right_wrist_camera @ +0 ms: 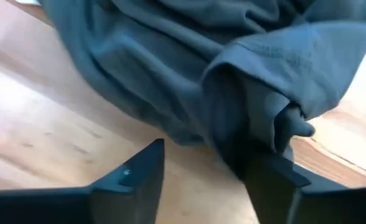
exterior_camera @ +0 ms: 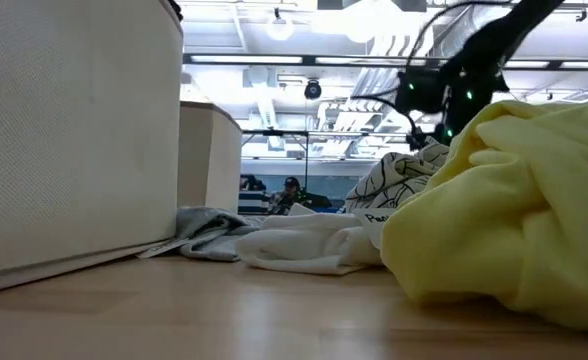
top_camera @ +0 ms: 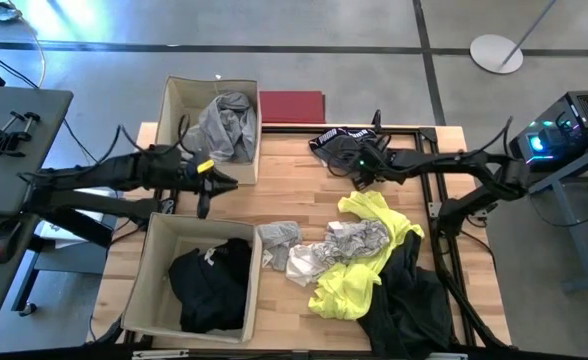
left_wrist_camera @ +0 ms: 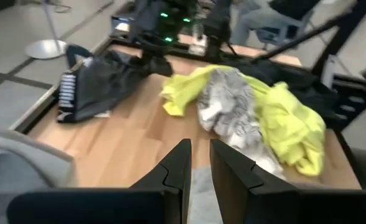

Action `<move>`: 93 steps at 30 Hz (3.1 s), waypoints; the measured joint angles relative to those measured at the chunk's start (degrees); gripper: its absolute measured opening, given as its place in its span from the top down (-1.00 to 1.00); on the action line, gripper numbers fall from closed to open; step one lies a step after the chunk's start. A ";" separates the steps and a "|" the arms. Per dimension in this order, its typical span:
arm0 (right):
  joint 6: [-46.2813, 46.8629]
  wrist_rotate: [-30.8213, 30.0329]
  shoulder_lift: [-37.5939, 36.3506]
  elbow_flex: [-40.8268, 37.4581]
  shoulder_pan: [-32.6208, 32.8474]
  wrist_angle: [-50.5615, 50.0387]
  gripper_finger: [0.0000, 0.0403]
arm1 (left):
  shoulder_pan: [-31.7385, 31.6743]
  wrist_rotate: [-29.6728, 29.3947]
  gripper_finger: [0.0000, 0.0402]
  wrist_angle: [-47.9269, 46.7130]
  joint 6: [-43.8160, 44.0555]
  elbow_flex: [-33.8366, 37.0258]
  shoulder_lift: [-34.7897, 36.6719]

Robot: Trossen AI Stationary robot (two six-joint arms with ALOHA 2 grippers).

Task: Sort clothes
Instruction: Put the gray boxer into the bottom laundry organizer

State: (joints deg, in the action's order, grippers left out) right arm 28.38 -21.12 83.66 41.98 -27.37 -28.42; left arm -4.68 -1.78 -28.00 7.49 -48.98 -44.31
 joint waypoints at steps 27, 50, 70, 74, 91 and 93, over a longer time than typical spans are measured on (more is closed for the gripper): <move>-11.88 -7.43 -11.66 -4.21 19.65 29.37 0.99 | 19.39 -11.32 0.76 14.26 -13.03 0.95 -10.77; -24.99 -6.84 -15.04 7.14 45.19 41.19 1.00 | 18.11 -14.84 0.43 60.23 -30.15 0.95 -39.74; -27.27 -6.80 -15.02 7.10 49.28 44.19 1.00 | 11.91 2.86 -0.23 78.08 -15.10 -3.91 -58.03; -27.33 -6.75 -15.02 7.07 49.17 44.23 1.00 | 12.17 2.84 -0.08 77.54 -15.51 -4.97 -57.81; -28.85 0.13 -15.86 7.03 50.83 47.97 0.50 | 14.22 -4.79 0.98 76.40 -30.28 -5.61 -50.64; -29.12 0.13 -15.92 7.03 51.62 48.07 0.35 | 15.23 -7.86 0.98 75.64 -34.92 -5.71 -47.10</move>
State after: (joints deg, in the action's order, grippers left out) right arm -0.74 -20.99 67.75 49.01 24.25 19.66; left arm 10.55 -9.65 47.64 -27.43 -54.69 -91.42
